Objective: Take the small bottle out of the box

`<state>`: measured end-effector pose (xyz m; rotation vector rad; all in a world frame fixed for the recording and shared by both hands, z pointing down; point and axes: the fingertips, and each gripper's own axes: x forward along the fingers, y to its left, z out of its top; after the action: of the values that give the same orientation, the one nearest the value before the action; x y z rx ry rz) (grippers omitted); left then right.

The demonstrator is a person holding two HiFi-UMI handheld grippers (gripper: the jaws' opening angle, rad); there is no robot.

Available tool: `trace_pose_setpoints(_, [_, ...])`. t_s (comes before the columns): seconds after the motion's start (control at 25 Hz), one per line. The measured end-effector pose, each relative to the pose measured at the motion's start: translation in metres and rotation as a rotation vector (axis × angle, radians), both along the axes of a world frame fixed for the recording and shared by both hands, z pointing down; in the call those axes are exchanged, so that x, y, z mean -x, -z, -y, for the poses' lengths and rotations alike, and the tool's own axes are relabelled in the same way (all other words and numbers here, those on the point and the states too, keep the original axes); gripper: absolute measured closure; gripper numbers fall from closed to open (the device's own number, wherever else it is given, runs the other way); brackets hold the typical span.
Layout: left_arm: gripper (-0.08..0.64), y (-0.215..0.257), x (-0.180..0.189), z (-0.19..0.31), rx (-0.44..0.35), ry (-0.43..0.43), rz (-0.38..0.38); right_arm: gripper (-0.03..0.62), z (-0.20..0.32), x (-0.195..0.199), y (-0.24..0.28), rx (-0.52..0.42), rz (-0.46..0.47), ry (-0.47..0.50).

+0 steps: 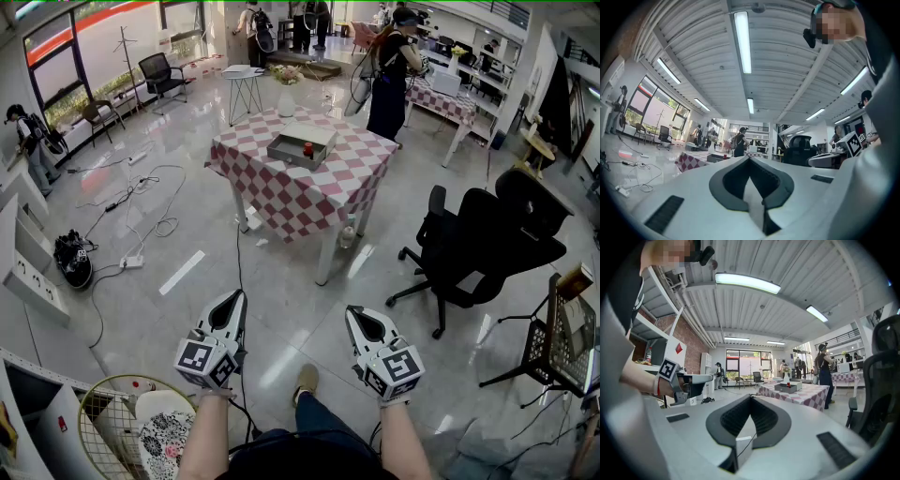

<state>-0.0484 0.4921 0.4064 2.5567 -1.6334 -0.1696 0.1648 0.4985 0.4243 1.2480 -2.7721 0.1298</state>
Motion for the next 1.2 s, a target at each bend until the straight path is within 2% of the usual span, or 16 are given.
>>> trace_pose_setpoints(0.16, [0.548,-0.001,-0.003,0.032,-0.015,0.009,0.035,0.589,0.04,0.0,0.001,-0.022,0.026,-0.046])
trace_pose_setpoints(0.32, [0.548,-0.003,0.002,0.058,0.028,0.041,0.056,0.588,0.072,0.004,0.0,-0.014,0.06,-0.047])
trace_pose_setpoints(0.64, [0.548,-0.011,0.02,0.108,0.055,0.082,0.037,0.589,0.131,0.015,-0.005,0.01,0.077,-0.022])
trace_pose_setpoints(1.04, [0.548,-0.015,0.016,0.181,0.075,0.097,0.041,0.588,0.203,0.01,-0.014,0.027,0.098,-0.018])
trace_pose_setpoints(1.2, [0.548,-0.013,0.009,0.216,0.055,0.077,0.035,0.588,0.234,0.006,-0.018,0.033,0.102,-0.018])
